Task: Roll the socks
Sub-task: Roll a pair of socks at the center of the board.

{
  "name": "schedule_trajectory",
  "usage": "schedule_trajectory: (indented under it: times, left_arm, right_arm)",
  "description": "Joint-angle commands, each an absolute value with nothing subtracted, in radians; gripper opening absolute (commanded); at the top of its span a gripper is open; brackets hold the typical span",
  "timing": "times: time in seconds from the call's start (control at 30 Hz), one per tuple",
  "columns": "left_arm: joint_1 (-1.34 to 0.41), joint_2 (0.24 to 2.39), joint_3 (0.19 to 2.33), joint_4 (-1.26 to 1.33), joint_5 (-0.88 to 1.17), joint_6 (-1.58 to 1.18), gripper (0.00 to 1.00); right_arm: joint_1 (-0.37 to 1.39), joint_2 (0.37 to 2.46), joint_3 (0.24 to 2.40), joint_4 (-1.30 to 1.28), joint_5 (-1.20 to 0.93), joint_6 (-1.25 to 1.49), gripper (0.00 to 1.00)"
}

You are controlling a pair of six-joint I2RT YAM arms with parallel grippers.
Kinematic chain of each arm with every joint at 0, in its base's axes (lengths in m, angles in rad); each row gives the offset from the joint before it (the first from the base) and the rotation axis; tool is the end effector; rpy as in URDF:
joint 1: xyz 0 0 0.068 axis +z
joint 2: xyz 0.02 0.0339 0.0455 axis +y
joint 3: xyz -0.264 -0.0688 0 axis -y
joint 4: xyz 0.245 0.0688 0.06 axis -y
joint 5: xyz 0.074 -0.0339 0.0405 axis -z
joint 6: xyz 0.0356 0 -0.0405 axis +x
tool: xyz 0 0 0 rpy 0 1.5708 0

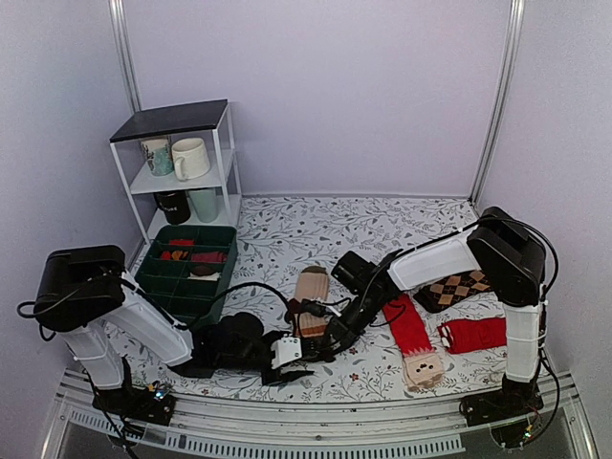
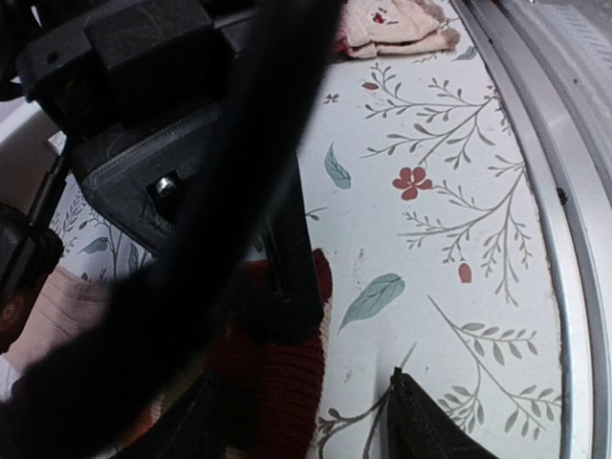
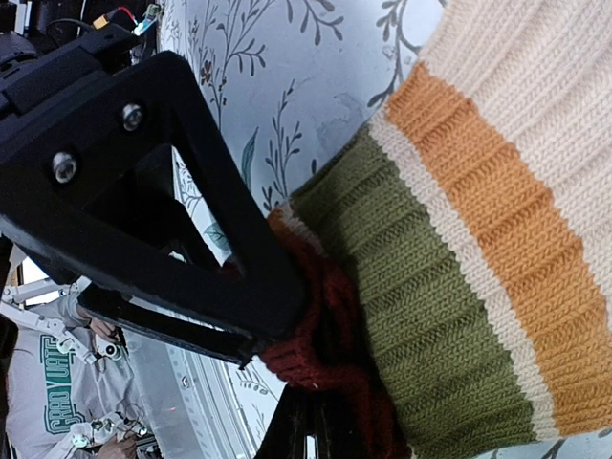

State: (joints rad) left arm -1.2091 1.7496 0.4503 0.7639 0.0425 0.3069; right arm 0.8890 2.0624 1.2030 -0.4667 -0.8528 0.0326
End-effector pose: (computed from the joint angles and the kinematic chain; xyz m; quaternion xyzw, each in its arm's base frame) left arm 0.0993 -0.2668 0.0975 0.6049 0.6237 -0.2323 0.4372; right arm 0.2146 0.3070 0.1053 0.4211 -0.8011 -0.4171 0.0830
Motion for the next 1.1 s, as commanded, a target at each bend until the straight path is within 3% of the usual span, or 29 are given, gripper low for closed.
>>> schedule_trajectory:
  times: [0.0, 0.13, 0.3, 0.43, 0.6, 0.8, 0.93, 1.07]
  left_arm:
    - [-1.218, 1.781, 0.490, 0.726, 0.044, 0.312, 0.56]
    - [-1.217, 1.796, 0.508, 0.697, 0.048, 0.295, 0.44]
    - [-1.214, 1.793, 0.510, 0.672, 0.055, 0.269, 0.13]
    - [-1.211, 1.800, 0.507, 0.641, 0.060, 0.233, 0.00]
    - [-1.194, 1.785, 0.487, 0.601, 0.118, 0.132, 0.00]
    - [-1.116, 1.757, 0.442, 0.578, 0.254, -0.033, 0.00]
    - [-1.076, 1.778, 0.433, 0.553, 0.343, -0.122, 0.00]
    - [-1.055, 1.803, 0.431, 0.548, 0.408, -0.179, 0.00]
  right_arm:
    - [0.893, 2.153, 1.131, -0.639, -0.697, 0.028, 0.00]
    - [0.891, 2.149, 1.132, -0.642, -0.706, 0.028, 0.00]
    - [0.890, 2.149, 1.136, -0.644, -0.718, 0.025, 0.00]
    - [0.890, 2.134, 1.144, -0.625, -0.748, 0.025, 0.02]
    - [0.882, 2.064, 1.150, -0.497, -0.762, 0.059, 0.07]
    - [0.875, 1.762, 0.890, 0.149, -0.659, 0.157, 0.28]
    - [0.895, 1.652, 0.680, 0.539, -0.606, 0.112, 0.30]
    - [0.983, 1.660, 0.610, 0.660, -0.524, -0.103, 0.33]
